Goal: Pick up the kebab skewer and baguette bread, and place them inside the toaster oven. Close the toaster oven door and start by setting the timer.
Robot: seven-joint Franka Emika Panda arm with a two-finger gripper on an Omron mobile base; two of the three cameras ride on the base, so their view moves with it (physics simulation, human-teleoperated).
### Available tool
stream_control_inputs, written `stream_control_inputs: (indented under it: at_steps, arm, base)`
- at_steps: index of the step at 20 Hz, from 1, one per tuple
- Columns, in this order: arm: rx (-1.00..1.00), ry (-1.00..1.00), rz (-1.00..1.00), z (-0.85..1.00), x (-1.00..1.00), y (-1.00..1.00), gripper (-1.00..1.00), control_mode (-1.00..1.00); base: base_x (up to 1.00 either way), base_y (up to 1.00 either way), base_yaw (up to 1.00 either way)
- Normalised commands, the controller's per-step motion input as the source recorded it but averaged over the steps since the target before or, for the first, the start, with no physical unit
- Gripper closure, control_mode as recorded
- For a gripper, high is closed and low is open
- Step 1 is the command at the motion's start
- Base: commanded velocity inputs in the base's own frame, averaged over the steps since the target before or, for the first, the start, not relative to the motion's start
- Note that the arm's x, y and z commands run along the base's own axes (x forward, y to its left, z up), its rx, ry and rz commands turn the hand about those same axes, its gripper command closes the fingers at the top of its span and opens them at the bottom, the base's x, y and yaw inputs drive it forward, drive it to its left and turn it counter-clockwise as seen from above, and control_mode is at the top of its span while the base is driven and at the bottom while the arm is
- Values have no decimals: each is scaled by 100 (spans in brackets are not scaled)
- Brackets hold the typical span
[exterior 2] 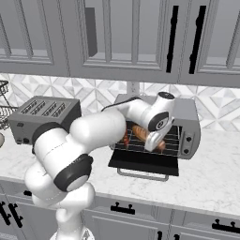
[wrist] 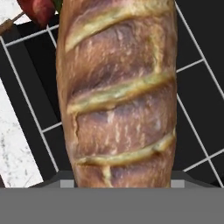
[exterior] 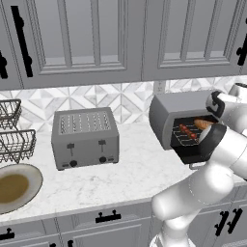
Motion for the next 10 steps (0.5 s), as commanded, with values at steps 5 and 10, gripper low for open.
stream_control_inputs:
  at_steps: [5, 10]
  arm:
    - [0, 0, 3, -19, 11, -5, 100, -100]
    - [0, 0, 3, -19, 15, 0, 100, -100]
  base:
    - [0, 0, 0]
    - [0, 0, 0]
